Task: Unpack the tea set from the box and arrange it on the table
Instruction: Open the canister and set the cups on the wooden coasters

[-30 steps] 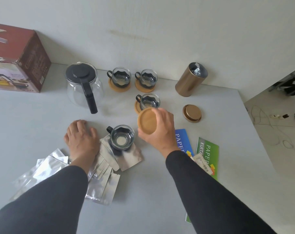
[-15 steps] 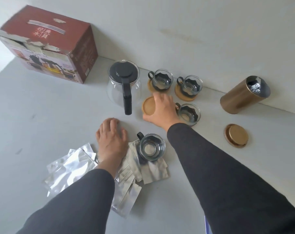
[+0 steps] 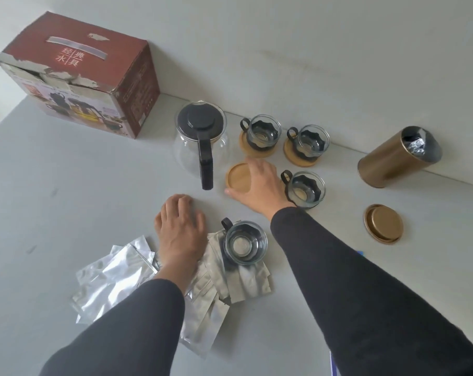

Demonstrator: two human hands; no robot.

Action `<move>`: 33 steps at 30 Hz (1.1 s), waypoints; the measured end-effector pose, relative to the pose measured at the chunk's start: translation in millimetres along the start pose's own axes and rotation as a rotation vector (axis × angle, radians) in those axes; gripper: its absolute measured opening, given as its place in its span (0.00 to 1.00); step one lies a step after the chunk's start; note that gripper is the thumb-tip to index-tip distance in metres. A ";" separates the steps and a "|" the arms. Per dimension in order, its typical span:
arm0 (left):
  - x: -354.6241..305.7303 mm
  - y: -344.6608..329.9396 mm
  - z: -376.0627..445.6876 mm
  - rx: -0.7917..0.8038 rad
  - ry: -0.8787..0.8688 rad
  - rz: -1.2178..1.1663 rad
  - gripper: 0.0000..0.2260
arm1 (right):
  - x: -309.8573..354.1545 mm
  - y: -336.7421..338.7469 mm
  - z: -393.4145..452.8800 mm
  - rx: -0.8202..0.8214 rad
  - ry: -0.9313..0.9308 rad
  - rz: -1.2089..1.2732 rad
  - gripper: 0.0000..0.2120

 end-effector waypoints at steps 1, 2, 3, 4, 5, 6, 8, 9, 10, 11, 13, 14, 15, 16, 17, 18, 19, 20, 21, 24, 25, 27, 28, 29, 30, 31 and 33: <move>-0.1 0.2 0.0 0.005 -0.001 -0.002 0.15 | 2.5 4.2 -5.6 -0.049 0.015 0.033 0.36; 0.0 0.4 -0.1 0.008 0.000 -0.006 0.15 | 5.3 8.0 -13.0 -0.102 0.035 0.065 0.33; -0.2 0.8 -0.2 0.011 0.002 -0.011 0.15 | 8.5 10.5 -21.8 -0.143 0.058 0.090 0.31; -0.3 1.2 -0.4 0.012 0.004 -0.017 0.15 | 12.2 11.6 -31.8 -0.168 0.082 0.112 0.30; -0.9 1.7 -0.7 0.014 0.007 -0.022 0.15 | 16.2 11.2 -42.5 -0.174 0.107 0.133 0.31; -1.0 1.9 -0.8 0.018 0.009 -0.025 0.15 | 19.8 9.1 -53.3 -0.162 0.128 0.149 0.33; -1.7 2.6 -1.0 0.028 0.004 -0.021 0.15 | 26.0 2.6 -74.2 -0.113 0.152 0.145 0.35; -1.9 3.0 -1.0 0.031 0.001 -0.020 0.14 | 27.9 -1.4 -83.4 -0.088 0.152 0.136 0.35; -2.5 2.9 -1.1 0.033 0.000 -0.023 0.14 | 29.2 -4.7 -92.2 -0.072 0.143 0.126 0.36; -3.4 3.0 -1.4 0.032 -0.002 -0.027 0.14 | 29.0 -8.5 -99.4 -0.068 0.134 0.111 0.36; -4.5 2.6 -2.1 0.024 -0.009 -0.029 0.14 | 27.6 -14.2 -110.1 -0.067 0.118 0.061 0.38; -4.4 2.3 -2.2 0.020 -0.014 -0.030 0.14 | 26.0 -17.3 -113.5 -0.056 0.103 0.043 0.39; -4.1 2.0 -2.2 0.019 -0.017 -0.030 0.14 | 24.5 -20.1 -116.1 -0.045 0.085 0.038 0.39; -3.2 1.9 -2.2 0.020 -0.019 -0.030 0.14 | 23.3 -22.2 -118.2 -0.035 0.066 0.043 0.39; -2.4 1.7 -2.1 0.020 -0.019 -0.031 0.14 | 22.7 -23.2 -119.3 -0.034 0.057 0.047 0.38; -1.8 1.6 -2.0 0.019 -0.022 -0.032 0.14 | 22.7 -22.9 -119.0 -0.041 0.059 0.046 0.38; -2.6 0.5 -2.6 0.016 -0.027 -0.034 0.14 | 21.1 -21.1 -117.5 -0.051 0.068 0.041 0.37; -4.2 -1.0 -3.2 0.013 -0.033 -0.036 0.13 | 19.0 -16.7 -114.5 -0.064 0.076 0.040 0.36; -5.0 -1.4 -3.4 0.011 -0.037 -0.037 0.13 | 17.7 -10.5 -109.6 -0.083 0.081 0.046 0.37; -4.9 -2.3 -2.8 0.014 -0.034 -0.034 0.13 | 14.8 16.1 -87.0 -0.156 0.085 0.040 0.38; -4.4 -2.6 -2.6 0.017 -0.030 -0.034 0.13 | 14.0 24.6 -78.0 -0.173 0.083 0.026 0.38; -3.7 -3.4 -2.3 0.018 -0.023 -0.040 0.13 | 10.9 36.8 -59.8 -0.188 0.073 0.007 0.39; -3.5 -3.9 -2.1 0.014 -0.021 -0.044 0.13 | 8.5 40.2 -50.9 -0.184 0.062 0.008 0.39; -3.3 -4.3 -2.0 0.011 -0.020 -0.046 0.13 | 5.6 41.9 -42.6 -0.174 0.047 0.014 0.40; -3.5 -4.6 -1.9 0.012 -0.018 -0.048 0.14 | 2.6 42.4 -34.9 -0.162 0.034 0.019 0.41; -3.6 -4.9 -1.8 0.014 -0.016 -0.049 0.14 | 0.3 42.0 -27.9 -0.149 0.025 0.019 0.41; -3.6 -4.8 -1.7 0.011 -0.012 -0.048 0.15 | -2.6 39.9 -15.8 -0.123 0.020 0.010 0.42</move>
Point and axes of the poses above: each hand's wrist, its own z-axis towards the middle knuckle, its own y-axis out of the back of the hand, x = y × z, the point moved 4 cm from there along z, towards the middle knuckle, and after that the axes turned 1 degree about y, right-handed, at the moved point
